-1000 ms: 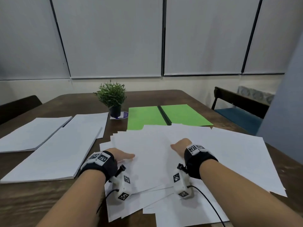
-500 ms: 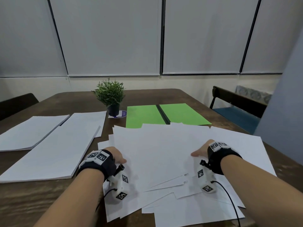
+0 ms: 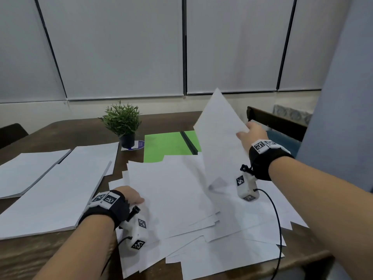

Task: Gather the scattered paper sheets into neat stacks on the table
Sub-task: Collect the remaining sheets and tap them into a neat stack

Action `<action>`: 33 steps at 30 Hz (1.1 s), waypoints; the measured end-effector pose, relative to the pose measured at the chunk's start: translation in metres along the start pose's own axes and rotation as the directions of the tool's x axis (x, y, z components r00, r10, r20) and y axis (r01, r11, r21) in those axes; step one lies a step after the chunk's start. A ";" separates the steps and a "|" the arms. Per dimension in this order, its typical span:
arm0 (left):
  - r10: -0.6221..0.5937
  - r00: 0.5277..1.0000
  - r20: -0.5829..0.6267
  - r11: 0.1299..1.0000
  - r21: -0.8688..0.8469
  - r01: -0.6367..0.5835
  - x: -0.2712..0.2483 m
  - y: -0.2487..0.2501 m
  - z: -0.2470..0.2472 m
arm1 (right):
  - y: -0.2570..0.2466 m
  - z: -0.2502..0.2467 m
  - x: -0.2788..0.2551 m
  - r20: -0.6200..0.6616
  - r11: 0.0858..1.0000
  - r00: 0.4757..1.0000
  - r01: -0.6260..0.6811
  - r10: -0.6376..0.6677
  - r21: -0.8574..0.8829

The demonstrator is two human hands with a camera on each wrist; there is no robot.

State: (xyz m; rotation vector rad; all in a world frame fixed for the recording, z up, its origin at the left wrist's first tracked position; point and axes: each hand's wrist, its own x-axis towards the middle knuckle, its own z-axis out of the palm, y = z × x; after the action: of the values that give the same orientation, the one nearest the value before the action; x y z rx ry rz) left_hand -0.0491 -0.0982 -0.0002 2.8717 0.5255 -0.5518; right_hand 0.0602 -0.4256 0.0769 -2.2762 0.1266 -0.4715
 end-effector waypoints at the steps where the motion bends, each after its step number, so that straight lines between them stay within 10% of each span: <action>1: -0.030 0.999 -0.020 0.995 -0.093 0.028 0.003 -0.002 0.000 | -0.010 -0.004 0.001 -0.039 0.998 0.999 0.033 -0.031 0.057; 4: -0.069 0.997 -0.031 0.875 -0.483 0.045 0.016 -0.012 0.004 | -0.028 -0.004 0.001 -0.070 0.985 0.997 0.051 -0.040 0.165; 7: -0.100 0.995 -0.021 0.524 -0.851 0.035 0.014 -0.012 0.008 | -0.030 0.017 -0.011 0.045 0.977 0.998 0.024 -0.034 0.214; 14: -0.133 0.989 0.063 0.377 -0.920 0.110 -0.005 0.006 0.003 | -0.003 0.093 -0.066 0.413 0.996 0.906 -0.074 0.089 -0.051; 17: -0.049 0.998 0.036 0.415 -0.908 0.053 0.011 0.004 0.010 | 0.010 0.119 -0.078 0.492 0.990 0.862 -0.077 0.126 -0.119; 25: -0.031 0.989 -0.147 0.952 -0.306 -0.016 0.002 0.029 0.010 | 0.072 0.069 -0.034 0.367 0.912 0.870 -0.192 0.329 -0.363; 33: 0.056 0.993 -0.107 0.998 0.021 -0.054 0.024 0.036 0.011 | 0.148 -0.037 -0.042 0.230 0.639 0.860 -0.136 0.455 -0.757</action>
State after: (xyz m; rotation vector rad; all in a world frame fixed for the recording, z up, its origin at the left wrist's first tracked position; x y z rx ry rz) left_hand -0.0188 -0.1265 -0.0160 2.9361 0.4574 -0.3978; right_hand 0.0164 -0.5421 -0.0200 -2.9902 0.5707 0.3233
